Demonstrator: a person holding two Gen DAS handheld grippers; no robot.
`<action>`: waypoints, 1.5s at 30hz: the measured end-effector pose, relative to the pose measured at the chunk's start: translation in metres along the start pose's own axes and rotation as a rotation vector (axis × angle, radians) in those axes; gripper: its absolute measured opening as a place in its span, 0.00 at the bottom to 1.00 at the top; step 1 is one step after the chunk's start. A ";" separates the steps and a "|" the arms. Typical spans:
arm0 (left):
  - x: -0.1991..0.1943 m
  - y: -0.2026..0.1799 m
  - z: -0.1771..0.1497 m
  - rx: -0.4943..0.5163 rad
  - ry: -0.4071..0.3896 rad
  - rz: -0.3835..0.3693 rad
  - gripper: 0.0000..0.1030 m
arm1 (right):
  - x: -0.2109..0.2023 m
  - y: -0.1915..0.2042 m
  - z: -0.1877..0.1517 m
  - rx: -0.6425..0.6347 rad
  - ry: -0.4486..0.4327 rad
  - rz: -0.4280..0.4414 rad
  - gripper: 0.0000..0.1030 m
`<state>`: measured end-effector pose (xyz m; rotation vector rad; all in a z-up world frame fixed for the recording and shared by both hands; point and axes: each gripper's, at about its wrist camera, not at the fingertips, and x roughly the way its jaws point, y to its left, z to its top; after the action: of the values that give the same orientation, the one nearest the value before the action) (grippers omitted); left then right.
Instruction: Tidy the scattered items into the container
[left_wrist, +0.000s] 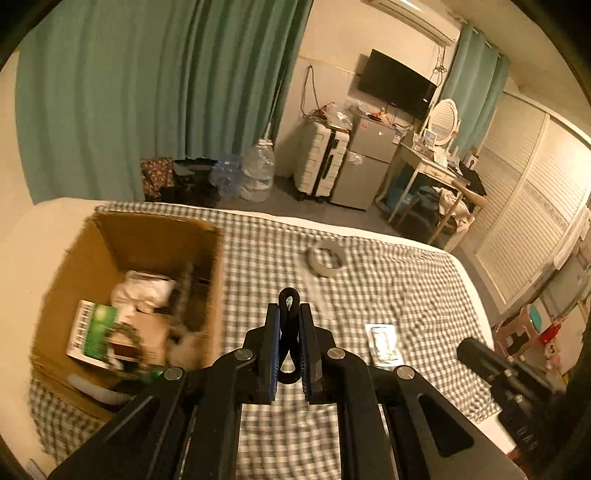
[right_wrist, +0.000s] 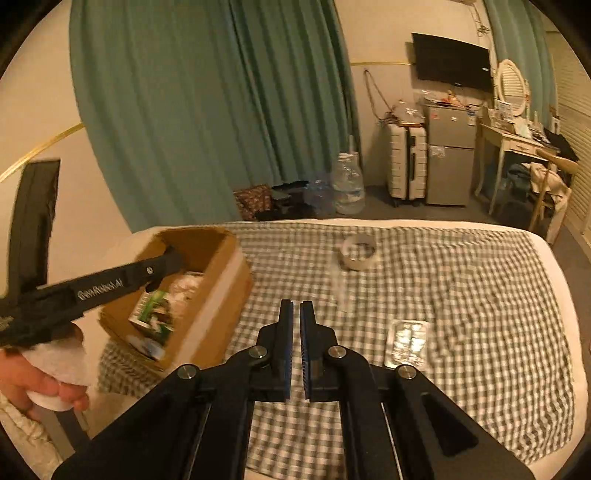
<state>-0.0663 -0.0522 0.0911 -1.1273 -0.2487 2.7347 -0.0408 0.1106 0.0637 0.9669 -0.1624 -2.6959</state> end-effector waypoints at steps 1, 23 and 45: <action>-0.003 0.012 0.001 0.001 -0.007 0.015 0.09 | 0.001 0.010 0.004 -0.009 0.000 0.024 0.04; 0.045 0.163 -0.051 -0.032 0.095 0.214 0.88 | 0.124 0.075 -0.034 0.024 0.230 0.103 0.30; 0.051 0.005 -0.046 0.018 0.039 0.145 0.93 | 0.046 -0.115 -0.039 0.290 0.131 -0.186 0.76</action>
<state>-0.0701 -0.0416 0.0232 -1.2382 -0.1425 2.8302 -0.0749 0.2070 -0.0171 1.2968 -0.4689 -2.8158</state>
